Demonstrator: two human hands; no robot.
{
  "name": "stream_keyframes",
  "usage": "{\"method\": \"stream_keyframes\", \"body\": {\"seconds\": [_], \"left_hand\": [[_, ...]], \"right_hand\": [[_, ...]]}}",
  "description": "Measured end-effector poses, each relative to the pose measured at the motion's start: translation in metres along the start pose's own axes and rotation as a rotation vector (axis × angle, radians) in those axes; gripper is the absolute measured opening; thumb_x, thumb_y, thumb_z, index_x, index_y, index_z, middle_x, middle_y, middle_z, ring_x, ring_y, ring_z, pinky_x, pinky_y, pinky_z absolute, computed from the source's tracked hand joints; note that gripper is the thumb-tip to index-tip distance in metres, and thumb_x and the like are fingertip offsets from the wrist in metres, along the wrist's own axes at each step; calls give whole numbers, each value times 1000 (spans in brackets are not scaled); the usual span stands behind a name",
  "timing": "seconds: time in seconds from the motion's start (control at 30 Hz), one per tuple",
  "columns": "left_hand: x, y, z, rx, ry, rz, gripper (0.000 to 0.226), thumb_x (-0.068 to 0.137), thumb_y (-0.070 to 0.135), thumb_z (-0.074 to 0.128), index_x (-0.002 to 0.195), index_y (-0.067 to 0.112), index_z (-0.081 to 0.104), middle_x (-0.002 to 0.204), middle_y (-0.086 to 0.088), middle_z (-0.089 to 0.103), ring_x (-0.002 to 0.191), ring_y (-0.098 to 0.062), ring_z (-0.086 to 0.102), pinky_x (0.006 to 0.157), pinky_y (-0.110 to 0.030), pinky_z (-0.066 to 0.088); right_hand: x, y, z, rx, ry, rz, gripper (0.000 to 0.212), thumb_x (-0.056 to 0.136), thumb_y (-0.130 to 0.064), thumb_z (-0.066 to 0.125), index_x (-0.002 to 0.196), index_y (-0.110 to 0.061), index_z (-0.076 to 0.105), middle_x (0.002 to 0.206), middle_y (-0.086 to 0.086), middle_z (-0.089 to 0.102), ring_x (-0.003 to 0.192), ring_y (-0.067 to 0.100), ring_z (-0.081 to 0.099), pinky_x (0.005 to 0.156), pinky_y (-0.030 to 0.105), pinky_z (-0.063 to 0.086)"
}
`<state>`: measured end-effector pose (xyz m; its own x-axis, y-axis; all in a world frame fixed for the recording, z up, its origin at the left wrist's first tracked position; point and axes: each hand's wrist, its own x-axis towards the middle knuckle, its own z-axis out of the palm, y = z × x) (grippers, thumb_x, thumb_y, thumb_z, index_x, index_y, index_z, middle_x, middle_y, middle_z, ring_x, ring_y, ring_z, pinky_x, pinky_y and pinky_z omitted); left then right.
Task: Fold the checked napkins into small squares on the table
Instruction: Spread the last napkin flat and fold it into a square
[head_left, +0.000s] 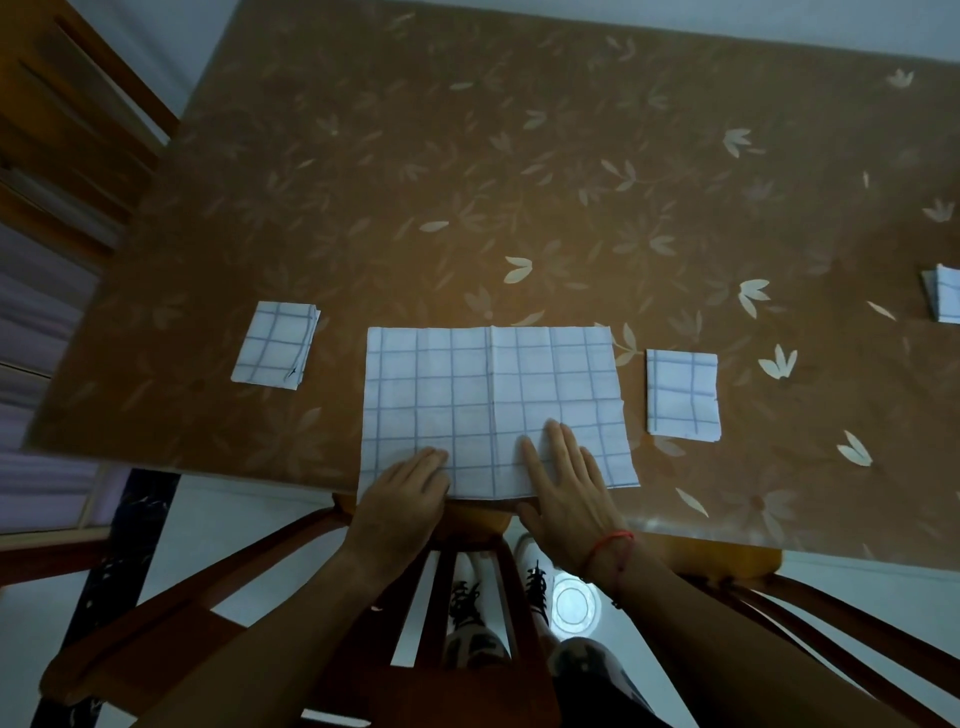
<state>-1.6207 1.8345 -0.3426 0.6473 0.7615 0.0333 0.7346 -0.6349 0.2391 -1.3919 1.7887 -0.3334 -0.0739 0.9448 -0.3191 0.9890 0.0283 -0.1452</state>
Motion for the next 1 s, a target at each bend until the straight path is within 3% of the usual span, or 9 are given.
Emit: {"method": "stream_keyframes", "body": {"seconds": [0.13,0.2,0.33,0.4,0.47,0.57,0.73,0.83,1.0], "left_hand": [[9,-6,-1,-8,36,21,11,85,8,65,94,4,68,118,-19,65,113,-30,62,91,-41,54],[18,-11,-2,-16,49,-1,21,91,15,51,98,3,67,119,-19,65,114,-30,62,91,-41,54],[36,-20,-10,-22,68,-22,22,93,16,50,98,2,67,119,-20,65,114,-31,61,92,-40,53],[36,-23,-12,-29,63,0,18,92,15,53,96,3,67,120,-19,64,115,-31,60,94,-40,52],[30,-21,-11,-46,46,22,16,90,13,54,94,4,66,119,-19,65,115,-30,59,94,-42,52],[21,-13,-10,-83,6,26,14,86,12,57,96,5,65,115,-16,66,112,-28,60,91,-40,53],[22,-6,-10,-62,-34,-8,34,70,8,72,104,5,64,116,-15,64,110,-30,60,89,-40,54],[27,-6,-7,-11,-4,-14,43,71,-4,61,113,1,64,125,-20,61,116,-33,58,92,-43,52],[45,-21,-5,36,3,-12,42,76,-2,72,117,1,65,133,-21,56,125,-34,53,97,-47,49]], "right_hand": [[10,-2,-4,35,-10,-2,75,89,-58,37,148,-14,21,155,26,15,144,41,15,113,56,25],[18,-3,-8,49,-15,0,75,88,-58,32,148,-14,21,154,27,15,144,42,15,113,56,26],[34,-1,-22,50,-3,3,85,85,-69,13,143,-13,37,151,30,25,140,44,24,109,56,31],[34,2,-24,37,51,-59,72,83,-65,26,128,-17,56,145,29,36,135,43,36,103,54,38],[28,6,-21,42,155,-118,46,80,-51,41,101,-21,69,133,23,53,125,39,50,93,48,48],[21,8,-15,52,243,-154,23,75,-35,49,71,-24,69,105,6,66,96,29,62,71,34,51],[25,6,-11,45,338,-167,12,71,-22,57,64,-22,67,75,-3,63,68,21,59,55,29,45],[36,6,-14,41,376,-141,11,60,-11,73,64,-20,68,70,-2,63,63,21,59,51,29,45],[50,6,-28,77,464,-137,7,63,-14,68,68,-19,67,72,-1,62,67,22,57,55,30,44]]}}
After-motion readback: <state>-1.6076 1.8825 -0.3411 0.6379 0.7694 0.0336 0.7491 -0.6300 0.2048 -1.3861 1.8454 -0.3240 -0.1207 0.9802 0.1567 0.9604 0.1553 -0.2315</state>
